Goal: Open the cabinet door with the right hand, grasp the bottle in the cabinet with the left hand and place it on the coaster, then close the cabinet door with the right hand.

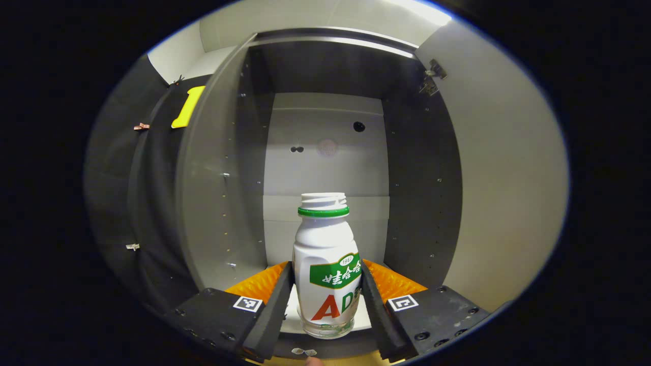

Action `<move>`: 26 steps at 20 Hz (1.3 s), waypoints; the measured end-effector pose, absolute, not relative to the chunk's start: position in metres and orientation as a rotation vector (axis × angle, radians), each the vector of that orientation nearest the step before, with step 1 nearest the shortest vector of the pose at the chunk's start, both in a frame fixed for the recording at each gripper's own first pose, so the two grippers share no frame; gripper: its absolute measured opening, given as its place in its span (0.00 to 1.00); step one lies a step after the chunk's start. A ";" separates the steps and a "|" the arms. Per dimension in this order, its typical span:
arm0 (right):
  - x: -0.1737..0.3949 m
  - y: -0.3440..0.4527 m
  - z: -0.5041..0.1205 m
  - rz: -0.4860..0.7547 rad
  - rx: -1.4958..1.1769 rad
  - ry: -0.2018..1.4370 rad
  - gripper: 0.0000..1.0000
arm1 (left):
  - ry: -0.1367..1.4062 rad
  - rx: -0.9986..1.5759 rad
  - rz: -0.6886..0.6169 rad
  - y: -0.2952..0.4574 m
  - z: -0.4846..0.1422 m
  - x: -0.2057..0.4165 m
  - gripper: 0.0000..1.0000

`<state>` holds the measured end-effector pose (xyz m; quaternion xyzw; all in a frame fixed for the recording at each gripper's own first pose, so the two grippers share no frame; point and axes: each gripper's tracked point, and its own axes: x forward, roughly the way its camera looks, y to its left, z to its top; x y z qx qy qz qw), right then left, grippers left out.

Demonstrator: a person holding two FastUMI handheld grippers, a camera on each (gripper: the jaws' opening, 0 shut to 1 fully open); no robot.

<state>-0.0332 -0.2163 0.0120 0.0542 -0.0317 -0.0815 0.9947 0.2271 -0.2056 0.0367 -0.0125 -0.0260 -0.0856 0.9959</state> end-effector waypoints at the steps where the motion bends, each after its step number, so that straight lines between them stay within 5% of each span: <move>1: -0.032 -0.215 0.012 -0.162 0.107 -0.063 0.98 | -0.054 -0.024 -0.170 -0.200 0.037 0.218 0.75; 14: -0.033 -0.219 0.019 -0.220 0.088 -0.099 0.98 | -0.100 0.016 -0.134 -0.142 0.004 0.101 0.75; 26: -0.040 -0.197 0.019 -0.288 0.000 -0.126 0.98 | -0.064 0.017 -0.111 -0.082 -0.100 0.006 0.75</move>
